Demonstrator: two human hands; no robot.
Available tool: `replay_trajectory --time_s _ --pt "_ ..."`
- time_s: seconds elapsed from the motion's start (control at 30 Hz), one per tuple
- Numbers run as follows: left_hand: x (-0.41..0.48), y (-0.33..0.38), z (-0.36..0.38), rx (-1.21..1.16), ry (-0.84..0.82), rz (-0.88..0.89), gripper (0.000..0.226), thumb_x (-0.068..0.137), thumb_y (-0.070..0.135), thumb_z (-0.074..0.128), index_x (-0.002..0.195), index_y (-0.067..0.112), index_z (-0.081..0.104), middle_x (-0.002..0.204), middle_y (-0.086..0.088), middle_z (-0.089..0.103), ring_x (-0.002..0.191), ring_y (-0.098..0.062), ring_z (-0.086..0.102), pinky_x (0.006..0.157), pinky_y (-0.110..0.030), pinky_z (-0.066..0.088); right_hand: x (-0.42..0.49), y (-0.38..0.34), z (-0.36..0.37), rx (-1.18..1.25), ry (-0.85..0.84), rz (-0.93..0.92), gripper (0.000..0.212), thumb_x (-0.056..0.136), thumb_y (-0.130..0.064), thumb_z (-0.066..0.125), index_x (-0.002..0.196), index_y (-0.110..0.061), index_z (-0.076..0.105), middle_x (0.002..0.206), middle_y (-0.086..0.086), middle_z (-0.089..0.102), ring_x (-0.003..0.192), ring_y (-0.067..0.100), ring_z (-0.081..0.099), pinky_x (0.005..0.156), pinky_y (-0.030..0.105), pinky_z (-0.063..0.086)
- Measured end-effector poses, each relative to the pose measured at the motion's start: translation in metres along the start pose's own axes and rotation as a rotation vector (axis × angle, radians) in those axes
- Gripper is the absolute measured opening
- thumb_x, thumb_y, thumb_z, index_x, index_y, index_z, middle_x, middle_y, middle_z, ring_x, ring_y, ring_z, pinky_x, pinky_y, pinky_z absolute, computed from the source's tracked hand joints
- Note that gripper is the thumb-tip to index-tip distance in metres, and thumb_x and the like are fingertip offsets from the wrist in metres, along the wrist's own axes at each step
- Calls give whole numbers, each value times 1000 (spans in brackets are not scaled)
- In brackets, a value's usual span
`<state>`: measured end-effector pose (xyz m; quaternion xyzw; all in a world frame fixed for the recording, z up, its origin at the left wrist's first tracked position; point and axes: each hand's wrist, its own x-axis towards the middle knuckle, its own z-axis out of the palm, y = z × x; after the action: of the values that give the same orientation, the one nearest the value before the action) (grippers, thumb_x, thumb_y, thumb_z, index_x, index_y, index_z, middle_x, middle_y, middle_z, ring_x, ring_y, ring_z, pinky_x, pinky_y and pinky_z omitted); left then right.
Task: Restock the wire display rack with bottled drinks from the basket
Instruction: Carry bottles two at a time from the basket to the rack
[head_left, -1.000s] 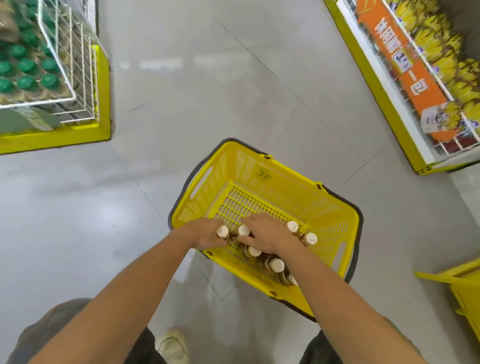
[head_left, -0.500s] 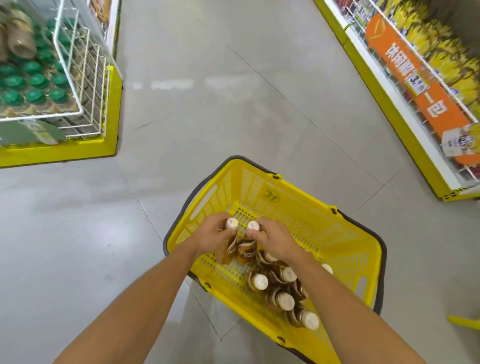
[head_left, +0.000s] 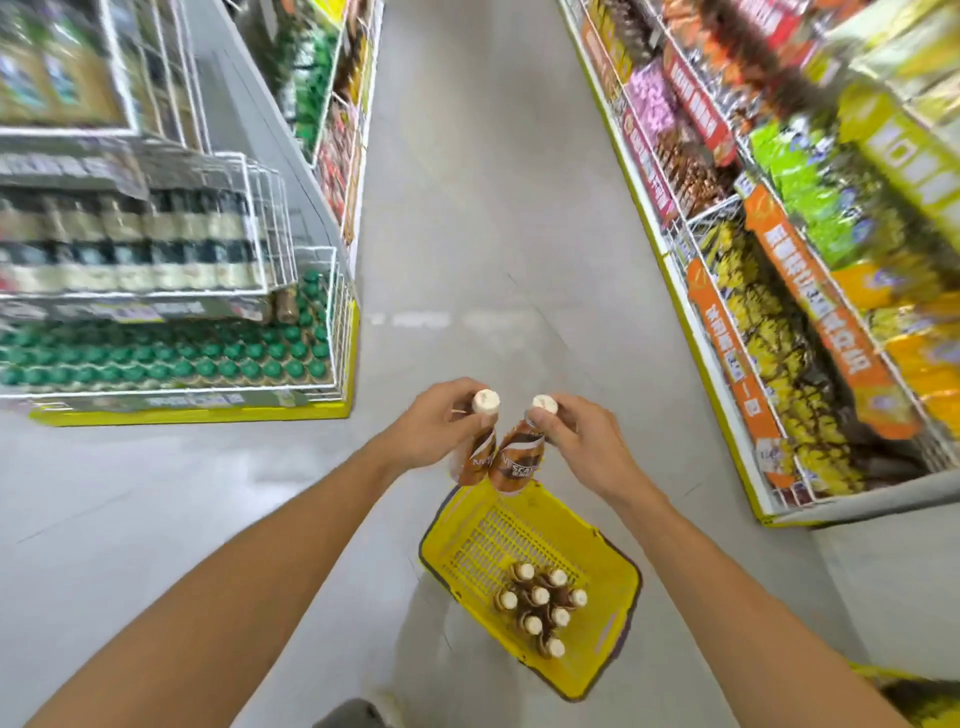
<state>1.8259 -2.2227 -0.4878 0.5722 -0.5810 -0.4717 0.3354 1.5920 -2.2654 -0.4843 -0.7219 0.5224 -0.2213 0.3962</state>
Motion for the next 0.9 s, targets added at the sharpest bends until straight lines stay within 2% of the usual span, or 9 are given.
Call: replay_trajectory --time_s 0.07,0.17,0.23,0.3,0.4,0.5,0.6,0.73,0.9 --pt "-24 85 -52 10 64 37 20 97 4 66 116 -2 64 105 -7 64 98 -13 62 86 -16 51 5 -92 -40 4 7 -53 44 94 -62 59 91 -19 66 76 12 64 68 11 52 73 51 56" --pt "-60 187 -127 7 167 73 21 97 6 66 117 -1 65 105 -11 69 96 -14 64 90 -29 54 11 -219 -79 3 6 -144 42 96 -58 61 90 -16 67 79 12 68 77 31 65 76 52 56" --pt "-83 234 -176 5 232 96 22 96 11 69 116 1 67 106 -17 72 96 -13 67 91 -32 55 16 -292 -88 -13 6 -217 42 97 -56 61 88 -15 68 80 9 68 80 30 66 77 50 55" --pt "-108 265 -223 -14 314 110 26 95 19 72 118 7 68 108 -12 75 98 -11 71 88 -26 57 22 -357 -87 -30 26 -311 53 94 -62 58 87 -11 67 80 12 67 80 31 66 76 50 54" --pt "-146 287 -289 -55 449 132 25 94 21 73 117 12 68 104 0 77 93 -1 71 79 -15 53 33 -439 -66 -24 48 -426 64 90 -68 53 85 -5 64 78 15 64 78 34 65 73 53 54" --pt "-186 296 -344 -62 607 145 23 94 16 73 115 8 69 97 4 76 83 5 70 73 -11 52 38 -506 -34 -4 32 -499 49 96 -56 60 79 -10 63 70 5 62 74 30 64 72 49 55" --pt "-222 294 -396 -53 749 163 22 92 18 75 111 7 73 97 -1 78 84 -2 72 76 -17 56 40 -560 3 16 -10 -574 33 102 -39 63 74 -22 59 69 -5 60 69 16 60 70 40 49" --pt "-260 284 -455 -79 878 154 21 88 17 79 108 15 75 95 4 80 90 -8 75 78 -19 55 51 -616 52 70 -78 -656 46 101 -51 58 86 -9 68 80 7 70 77 24 67 73 49 55" --pt "-273 273 -526 -100 964 170 24 84 19 80 106 11 75 99 -6 80 100 -25 75 91 -36 60 77 -683 96 111 -159 -728 39 103 -48 57 93 -15 73 91 7 76 86 23 73 79 50 59"
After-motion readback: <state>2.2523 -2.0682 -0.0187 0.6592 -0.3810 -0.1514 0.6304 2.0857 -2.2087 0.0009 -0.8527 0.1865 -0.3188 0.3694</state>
